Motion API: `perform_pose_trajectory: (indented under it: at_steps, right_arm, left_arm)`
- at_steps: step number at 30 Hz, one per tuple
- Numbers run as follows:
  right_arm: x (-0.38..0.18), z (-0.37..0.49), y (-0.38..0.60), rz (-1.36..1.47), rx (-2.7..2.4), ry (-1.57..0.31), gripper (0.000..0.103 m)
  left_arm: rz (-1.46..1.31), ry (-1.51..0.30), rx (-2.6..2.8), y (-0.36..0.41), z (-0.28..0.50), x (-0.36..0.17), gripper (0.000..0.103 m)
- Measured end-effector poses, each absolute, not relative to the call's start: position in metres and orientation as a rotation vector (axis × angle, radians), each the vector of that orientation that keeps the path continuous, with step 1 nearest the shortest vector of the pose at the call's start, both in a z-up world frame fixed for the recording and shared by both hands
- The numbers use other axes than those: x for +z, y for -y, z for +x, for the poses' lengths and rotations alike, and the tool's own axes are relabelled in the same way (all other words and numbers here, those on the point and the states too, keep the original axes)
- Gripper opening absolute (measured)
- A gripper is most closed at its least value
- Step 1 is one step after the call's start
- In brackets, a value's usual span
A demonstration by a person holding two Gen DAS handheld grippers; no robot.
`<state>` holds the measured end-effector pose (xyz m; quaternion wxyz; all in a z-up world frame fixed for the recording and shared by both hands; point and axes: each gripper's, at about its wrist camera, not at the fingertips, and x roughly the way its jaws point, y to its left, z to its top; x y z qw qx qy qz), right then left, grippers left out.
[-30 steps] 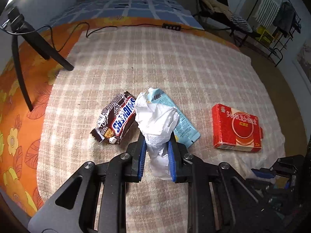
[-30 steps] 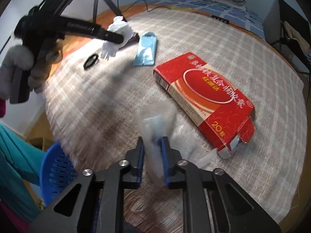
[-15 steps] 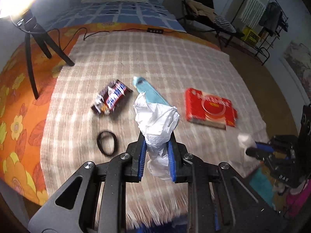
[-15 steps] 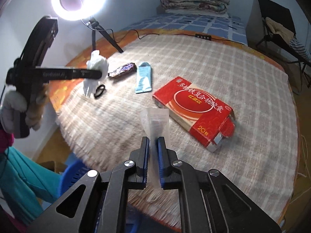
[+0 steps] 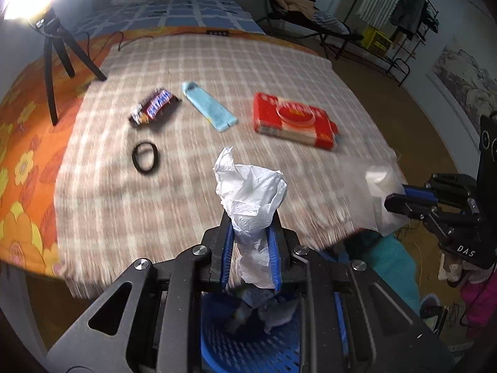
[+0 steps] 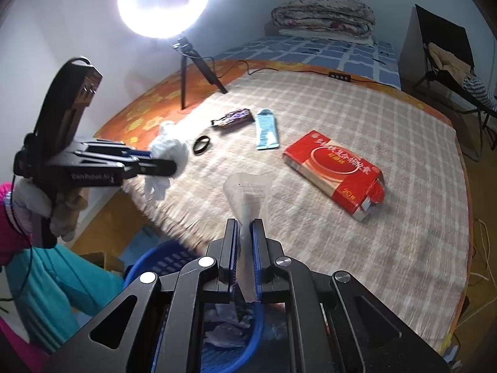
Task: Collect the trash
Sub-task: 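Lift tissue in left gripper while right gripper lifts clear bag toward basket, then open left gripper over blue basket while right gripper releases clear bag into it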
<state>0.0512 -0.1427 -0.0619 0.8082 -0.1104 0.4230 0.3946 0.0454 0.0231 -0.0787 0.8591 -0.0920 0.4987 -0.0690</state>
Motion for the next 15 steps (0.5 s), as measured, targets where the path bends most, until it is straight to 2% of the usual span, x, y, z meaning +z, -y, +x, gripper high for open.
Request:
perform_pose_trajectory:
  at_steps: [15]
  right_arm:
    - [-0.099, -0.018, 0.143, -0.201, 0.876, -0.992, 0.007]
  left_arm:
    - [-0.213, -1.198, -0.204, 0.005, -0.027, -0.131, 0.019]
